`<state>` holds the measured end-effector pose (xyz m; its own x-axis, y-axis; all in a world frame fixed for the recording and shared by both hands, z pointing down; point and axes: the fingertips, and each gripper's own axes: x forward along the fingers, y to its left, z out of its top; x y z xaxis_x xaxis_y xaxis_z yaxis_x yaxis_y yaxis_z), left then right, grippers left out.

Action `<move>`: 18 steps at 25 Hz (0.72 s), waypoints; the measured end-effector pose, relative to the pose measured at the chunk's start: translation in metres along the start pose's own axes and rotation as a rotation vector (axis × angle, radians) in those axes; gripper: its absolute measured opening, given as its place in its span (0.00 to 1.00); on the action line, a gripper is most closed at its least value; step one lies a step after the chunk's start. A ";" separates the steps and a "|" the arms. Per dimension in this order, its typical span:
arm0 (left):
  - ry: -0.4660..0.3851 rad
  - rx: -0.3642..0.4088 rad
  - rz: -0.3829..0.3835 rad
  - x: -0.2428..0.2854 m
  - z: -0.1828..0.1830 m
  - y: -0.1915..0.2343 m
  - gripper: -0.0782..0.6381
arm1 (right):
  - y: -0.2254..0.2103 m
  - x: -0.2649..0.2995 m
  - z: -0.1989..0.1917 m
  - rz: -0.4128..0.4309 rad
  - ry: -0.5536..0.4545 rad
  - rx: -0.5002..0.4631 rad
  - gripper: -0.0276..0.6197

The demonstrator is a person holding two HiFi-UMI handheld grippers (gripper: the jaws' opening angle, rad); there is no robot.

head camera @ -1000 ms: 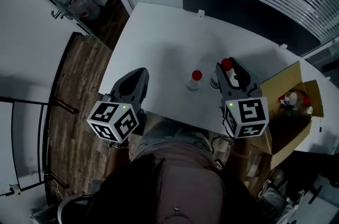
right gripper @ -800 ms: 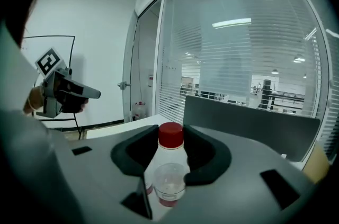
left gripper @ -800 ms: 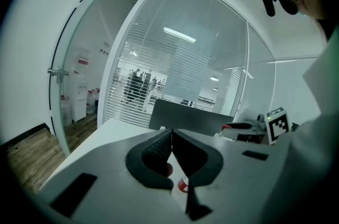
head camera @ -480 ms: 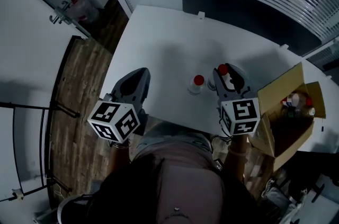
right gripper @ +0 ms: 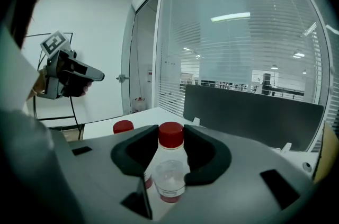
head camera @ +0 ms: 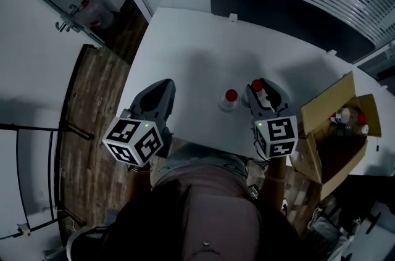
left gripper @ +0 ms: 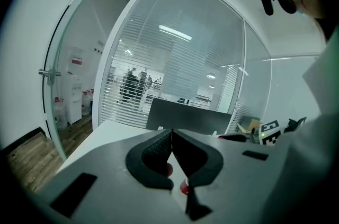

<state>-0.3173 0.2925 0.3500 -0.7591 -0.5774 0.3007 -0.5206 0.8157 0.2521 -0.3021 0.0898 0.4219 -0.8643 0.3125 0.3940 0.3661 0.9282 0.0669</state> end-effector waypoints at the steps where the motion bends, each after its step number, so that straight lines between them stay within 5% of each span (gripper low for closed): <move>1: 0.003 0.001 -0.003 0.000 0.000 -0.001 0.12 | 0.000 0.000 0.000 -0.001 -0.005 0.004 0.30; 18: 0.016 0.013 -0.040 0.016 0.000 -0.009 0.12 | 0.003 0.002 -0.015 0.020 0.001 0.021 0.30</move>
<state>-0.3247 0.2754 0.3530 -0.7310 -0.6102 0.3054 -0.5559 0.7921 0.2521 -0.2976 0.0900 0.4364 -0.8564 0.3310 0.3962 0.3760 0.9258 0.0393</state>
